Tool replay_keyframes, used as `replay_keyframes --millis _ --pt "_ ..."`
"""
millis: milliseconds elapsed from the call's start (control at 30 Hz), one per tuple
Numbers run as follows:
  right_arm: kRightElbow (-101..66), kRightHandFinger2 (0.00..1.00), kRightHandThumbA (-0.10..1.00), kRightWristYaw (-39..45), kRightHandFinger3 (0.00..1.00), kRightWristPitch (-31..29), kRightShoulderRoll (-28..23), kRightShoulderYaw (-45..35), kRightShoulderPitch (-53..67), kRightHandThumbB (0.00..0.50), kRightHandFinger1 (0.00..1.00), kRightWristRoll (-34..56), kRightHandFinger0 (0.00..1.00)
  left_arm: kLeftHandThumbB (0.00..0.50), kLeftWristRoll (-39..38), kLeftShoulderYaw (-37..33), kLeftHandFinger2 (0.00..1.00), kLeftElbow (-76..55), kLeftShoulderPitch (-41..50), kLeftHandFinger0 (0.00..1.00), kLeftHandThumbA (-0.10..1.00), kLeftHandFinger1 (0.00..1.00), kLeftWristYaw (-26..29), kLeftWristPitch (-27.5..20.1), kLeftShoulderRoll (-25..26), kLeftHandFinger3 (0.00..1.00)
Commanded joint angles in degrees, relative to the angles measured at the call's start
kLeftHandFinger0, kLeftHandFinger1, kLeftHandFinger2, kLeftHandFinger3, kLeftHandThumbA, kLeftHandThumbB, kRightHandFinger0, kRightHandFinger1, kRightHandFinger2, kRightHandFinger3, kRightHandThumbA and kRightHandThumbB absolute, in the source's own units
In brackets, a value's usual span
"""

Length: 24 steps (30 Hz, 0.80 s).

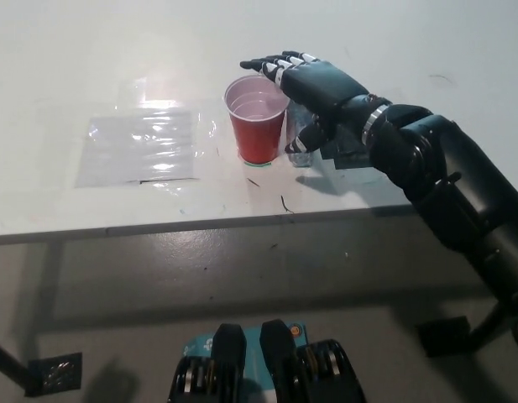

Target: The robot uses its right hand to press the hand soap kept in the middle of the table to get liquid hand soap out

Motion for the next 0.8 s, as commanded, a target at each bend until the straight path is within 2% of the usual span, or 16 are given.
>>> replay_keyframes --millis 0,33,67,133,167,300,367,467,533,600,767 --pt "0.51 1.0 1.0 -0.21 1.0 0.04 0.27 0.15 0.87 0.397 1.0 -0.73 1.0 0.096 0.9 1.03 1.0 -2.17 -1.34 1.0 1.0 1.0 0.22 1.05 0.91 0.87" --pt "0.25 1.0 1.0 0.22 1.0 0.33 0.03 0.79 1.29 0.4 1.0 -1.44 1.0 0.097 1.35 1.26 1.0 -2.16 -1.44 1.0 1.0 1.0 -0.35 1.05 0.72 0.89" --pt "0.15 1.0 1.0 0.18 1.0 -0.03 -0.26 1.11 1.58 0.378 1.0 -1.72 1.0 0.091 1.32 1.43 1.0 -2.23 -1.47 1.0 1.0 1.0 -0.45 1.05 0.58 0.9" --pt "0.54 1.0 1.0 -0.07 1.0 -0.17 -0.12 0.82 1.47 0.383 1.0 -1.3 1.0 0.085 1.67 1.69 1.0 -2.3 -1.83 1.0 1.0 1.0 -0.67 1.05 0.73 0.91" --pt "0.53 1.0 1.0 -0.16 1.0 -0.6 -0.23 0.4 2.22 0.37 1.0 -0.54 1.0 0.099 2.14 1.68 1.0 -2.41 -1.84 1.0 1.0 1.0 -0.77 1.05 0.67 0.91" --pt "0.45 1.0 1.0 -0.66 1.0 -1.01 -0.33 0.5 4.29 0.375 1.0 -0.42 1.0 0.113 2.04 1.59 1.0 -2.1 -2.0 1.0 1.0 1.0 -0.85 1.05 0.77 0.89" --pt "0.6 1.0 1.0 -0.74 1.0 -0.69 -0.25 0.74 4.53 0.38 1.0 -0.74 1.0 0.104 1.89 1.11 1.0 -2.08 -1.99 1.0 1.0 1.0 -0.59 1.05 1.16 0.88" --pt "1.78 1.0 1.0 -1.16 1.0 -1.36 -0.4 1.66 4.88 0.355 1.0 -1.62 1.0 0.116 2.29 0.91 1.0 -2.38 -1.84 1.0 1.0 1.0 -0.2 1.05 1.03 0.9" --pt "2.31 1.0 1.0 -0.98 1.0 -1.51 -0.48 2.11 4.71 0.357 1.0 -1.94 1.0 0.116 2.54 1.33 1.0 -2.59 -1.82 1.0 1.0 1.0 -0.34 1.05 0.77 0.89" --pt "3.74 1.0 1.0 -1.26 1.0 -0.71 -0.73 2.26 4.36 0.399 1.0 -2.62 1.0 0.099 2.43 1.81 1.0 -2.49 -2.29 1.0 1.0 1.0 -0.85 1.05 0.49 0.89" --pt "4.27 1.0 1.0 -1.23 1.0 -0.29 -1.1 2.28 4.27 0.399 1.0 -2.67 1.0 0.107 2.76 1.44 1.0 -2.28 -2.94 1.0 1.0 1.0 -0.64 1.05 1.11 0.89"
